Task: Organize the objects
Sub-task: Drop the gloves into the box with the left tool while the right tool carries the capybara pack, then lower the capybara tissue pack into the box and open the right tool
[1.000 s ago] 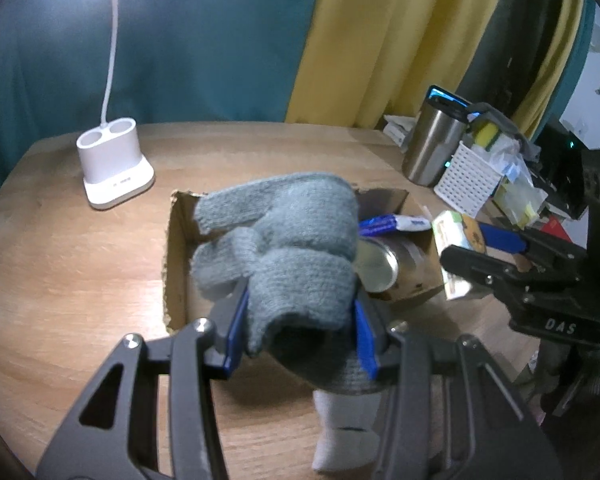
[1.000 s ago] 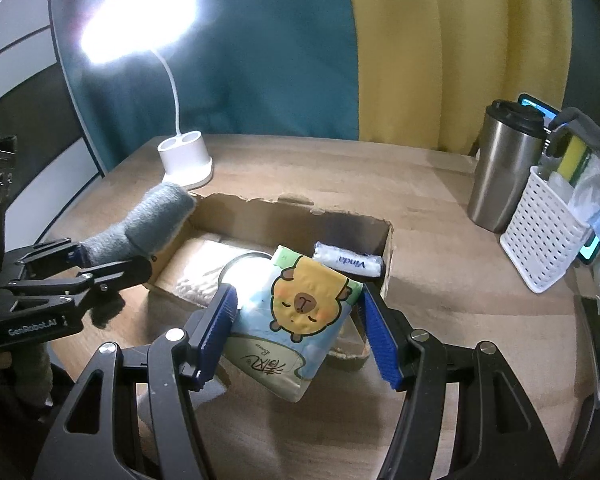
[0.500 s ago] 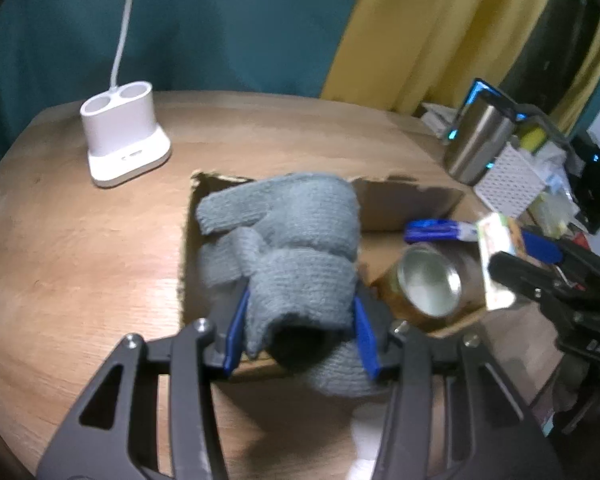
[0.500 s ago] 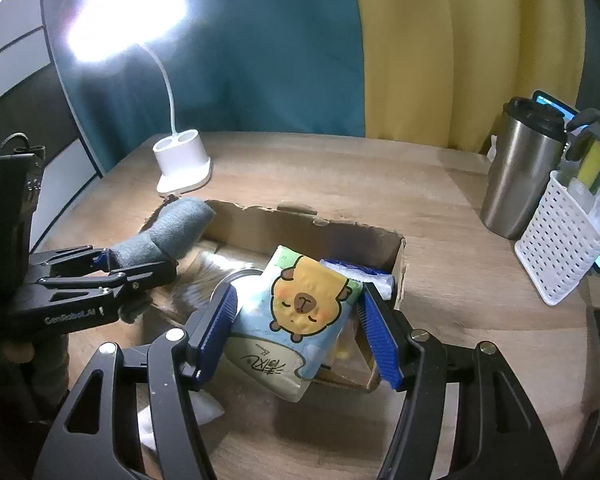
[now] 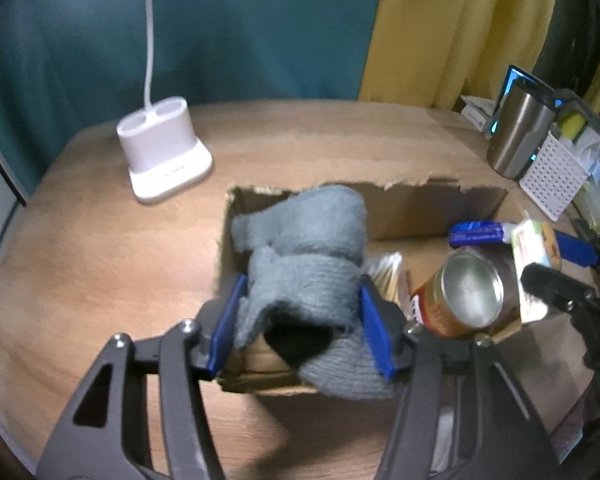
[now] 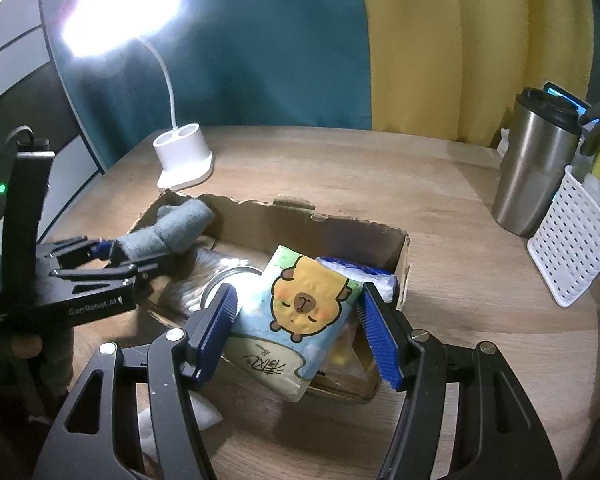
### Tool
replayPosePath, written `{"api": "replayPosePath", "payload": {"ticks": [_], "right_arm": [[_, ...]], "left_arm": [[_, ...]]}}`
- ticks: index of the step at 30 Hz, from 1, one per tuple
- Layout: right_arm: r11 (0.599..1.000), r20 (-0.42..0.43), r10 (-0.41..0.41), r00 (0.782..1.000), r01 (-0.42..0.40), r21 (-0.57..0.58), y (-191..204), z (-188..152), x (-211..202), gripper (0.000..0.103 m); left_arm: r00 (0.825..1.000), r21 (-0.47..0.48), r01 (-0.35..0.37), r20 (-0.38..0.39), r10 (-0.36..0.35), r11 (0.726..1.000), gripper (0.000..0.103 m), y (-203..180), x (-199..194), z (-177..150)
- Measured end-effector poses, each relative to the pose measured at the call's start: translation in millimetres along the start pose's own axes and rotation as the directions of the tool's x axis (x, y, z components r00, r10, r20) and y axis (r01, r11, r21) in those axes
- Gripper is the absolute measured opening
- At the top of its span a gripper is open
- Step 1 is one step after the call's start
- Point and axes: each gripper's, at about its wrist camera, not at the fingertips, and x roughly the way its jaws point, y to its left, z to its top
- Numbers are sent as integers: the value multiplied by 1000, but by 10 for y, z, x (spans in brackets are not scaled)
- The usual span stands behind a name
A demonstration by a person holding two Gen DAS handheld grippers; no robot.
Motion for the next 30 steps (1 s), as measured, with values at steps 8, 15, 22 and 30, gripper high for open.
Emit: {"api": "replayPosePath", "payload": {"ticks": [8,15,22,30], "right_arm": [[1000,14,19,1000,-20,6,-6,-32,-32,66],[1000,25,18,1000,-19,13,-36,-19,-60,66],[1000,27,21,999,-21,3,-1,8,-72,66],[1000,21,13,1000,-13,-10,69,56,-47,66]], "left_arm": [[988,110,-151,45,147,982,71,-49,-43,-19],[985,70,-165,54,162,984,77,91,-53,35],[995,66,-83,-52,86,994,88,150,192,-37],[1000,37,4,14,-5,999,93,205,-74,-22]]}}
